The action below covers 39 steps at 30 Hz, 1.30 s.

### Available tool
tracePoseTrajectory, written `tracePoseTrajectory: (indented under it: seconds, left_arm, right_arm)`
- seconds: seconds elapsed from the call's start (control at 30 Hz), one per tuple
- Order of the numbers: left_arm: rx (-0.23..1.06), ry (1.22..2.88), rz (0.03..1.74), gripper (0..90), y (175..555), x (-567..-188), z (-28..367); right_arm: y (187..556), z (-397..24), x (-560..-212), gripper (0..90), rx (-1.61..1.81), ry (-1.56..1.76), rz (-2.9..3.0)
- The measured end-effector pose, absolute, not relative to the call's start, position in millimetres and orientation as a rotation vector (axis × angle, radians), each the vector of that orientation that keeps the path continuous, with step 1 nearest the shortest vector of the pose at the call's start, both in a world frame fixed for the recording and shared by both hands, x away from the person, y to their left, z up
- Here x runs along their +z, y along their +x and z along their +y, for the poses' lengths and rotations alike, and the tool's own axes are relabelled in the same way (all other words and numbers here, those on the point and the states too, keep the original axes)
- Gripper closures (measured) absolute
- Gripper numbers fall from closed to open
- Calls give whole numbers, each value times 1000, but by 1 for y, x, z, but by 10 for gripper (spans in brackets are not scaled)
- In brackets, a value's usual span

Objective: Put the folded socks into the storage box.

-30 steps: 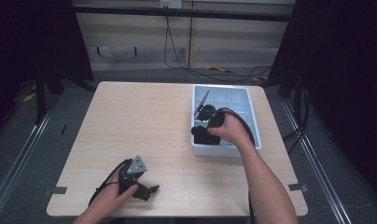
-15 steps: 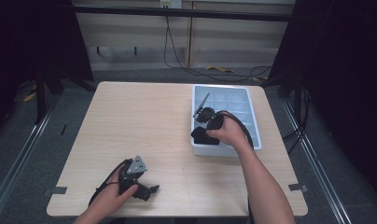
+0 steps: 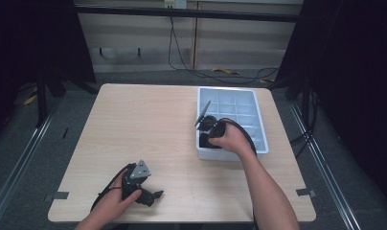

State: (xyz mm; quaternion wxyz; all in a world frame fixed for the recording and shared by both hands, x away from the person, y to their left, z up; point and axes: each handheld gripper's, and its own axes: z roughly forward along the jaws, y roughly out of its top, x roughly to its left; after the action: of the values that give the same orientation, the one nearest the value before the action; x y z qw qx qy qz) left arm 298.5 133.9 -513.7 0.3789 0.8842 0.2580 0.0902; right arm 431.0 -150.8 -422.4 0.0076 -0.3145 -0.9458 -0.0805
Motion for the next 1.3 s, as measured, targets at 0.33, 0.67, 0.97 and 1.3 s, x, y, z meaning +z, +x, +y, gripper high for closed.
tracePoseTrajectory:
  seconds: [0.33,0.67,0.97,1.3]
  left_arm:
    - [230,2264,657,0,299,-513,134]
    - [226,2264,656,0,299,-513,134]
    - [233,2265,659,0,298,-513,134]
    - [233,2260,659,0,298,-514,134]
  right_arm:
    - [434,-162,-378,893,-283,-1019,-3012]
    - [444,-171,-379,884,-266,-1070,-3010]
    - [448,-169,-390,893,-264,-1063,-2989]
    - [443,-163,-403,900,-236,-1030,-2981]
